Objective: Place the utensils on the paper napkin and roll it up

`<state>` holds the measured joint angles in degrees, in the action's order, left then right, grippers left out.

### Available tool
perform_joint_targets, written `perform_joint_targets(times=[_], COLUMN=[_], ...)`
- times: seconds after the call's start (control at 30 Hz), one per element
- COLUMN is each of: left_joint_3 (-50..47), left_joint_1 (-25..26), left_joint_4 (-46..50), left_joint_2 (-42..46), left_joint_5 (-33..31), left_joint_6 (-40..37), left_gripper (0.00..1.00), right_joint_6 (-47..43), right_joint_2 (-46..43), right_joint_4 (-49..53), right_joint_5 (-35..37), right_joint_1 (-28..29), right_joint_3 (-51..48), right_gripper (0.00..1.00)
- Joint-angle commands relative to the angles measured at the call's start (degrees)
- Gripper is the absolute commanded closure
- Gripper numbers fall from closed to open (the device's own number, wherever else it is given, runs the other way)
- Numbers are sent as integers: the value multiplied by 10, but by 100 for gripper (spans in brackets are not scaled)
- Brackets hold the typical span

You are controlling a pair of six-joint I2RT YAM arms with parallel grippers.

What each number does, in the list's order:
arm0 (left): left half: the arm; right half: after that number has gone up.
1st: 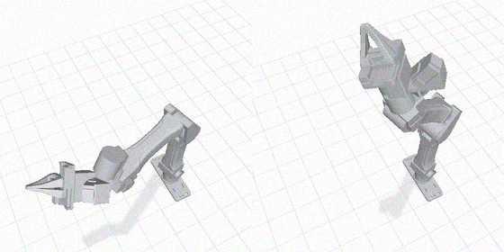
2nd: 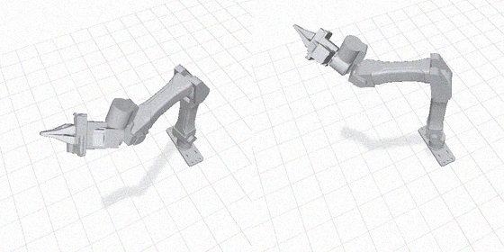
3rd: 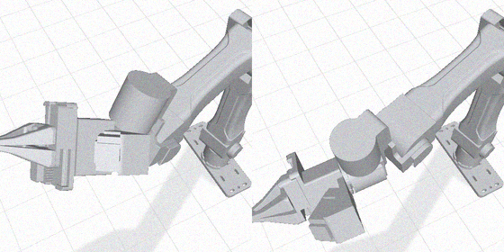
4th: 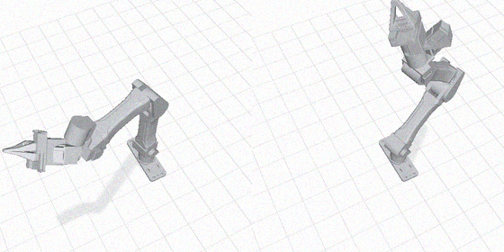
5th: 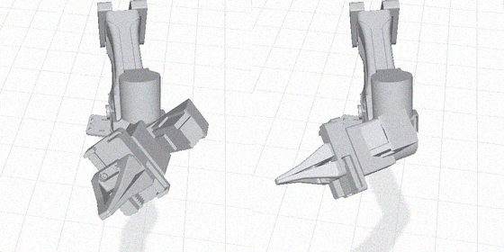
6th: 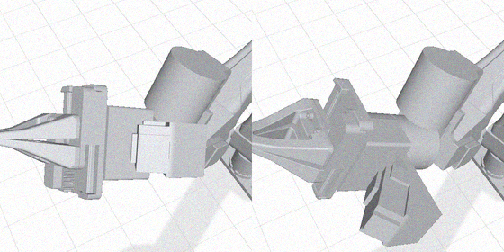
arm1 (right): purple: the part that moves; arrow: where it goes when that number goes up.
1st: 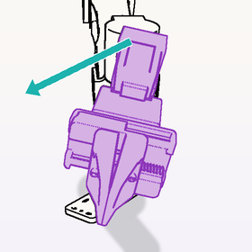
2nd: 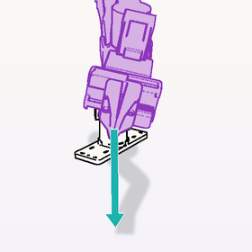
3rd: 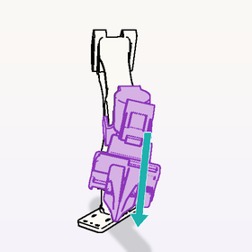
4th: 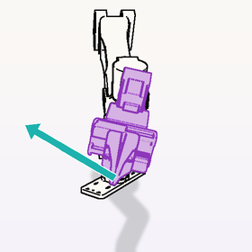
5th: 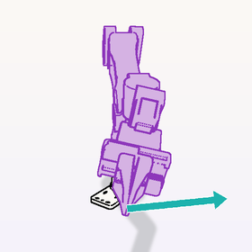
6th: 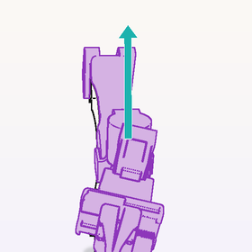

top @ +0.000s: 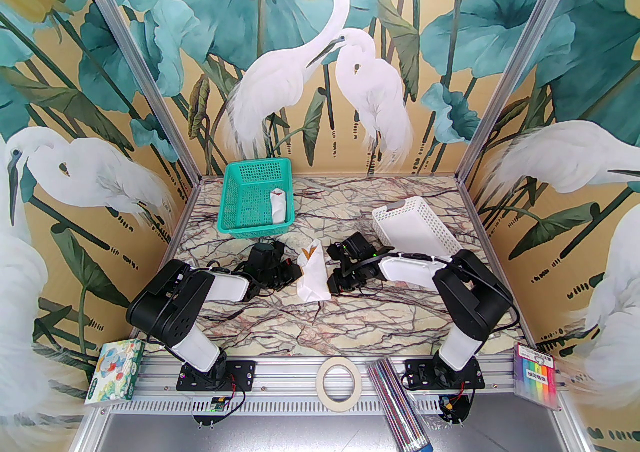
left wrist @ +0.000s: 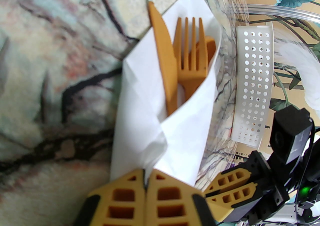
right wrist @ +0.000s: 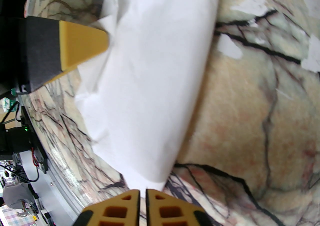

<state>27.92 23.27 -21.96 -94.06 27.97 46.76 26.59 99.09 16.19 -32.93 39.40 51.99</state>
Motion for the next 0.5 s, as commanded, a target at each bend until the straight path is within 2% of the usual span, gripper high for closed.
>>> perform_joint_targets(times=[0.0,0.47], left_joint_3=[-3,4], left_joint_1=[2,1], left_joint_4=[40,47], left_joint_2=[5,11], left_joint_5=[-27,-24], left_joint_6=[-11,-17], left_gripper=[96,96], right_joint_6=[14,14], right_joint_2=[7,52], right_joint_4=[-22,-20], right_joint_5=[-16,-15], right_joint_1=[8,16], right_joint_3=[-1,16], right_gripper=[87,88])
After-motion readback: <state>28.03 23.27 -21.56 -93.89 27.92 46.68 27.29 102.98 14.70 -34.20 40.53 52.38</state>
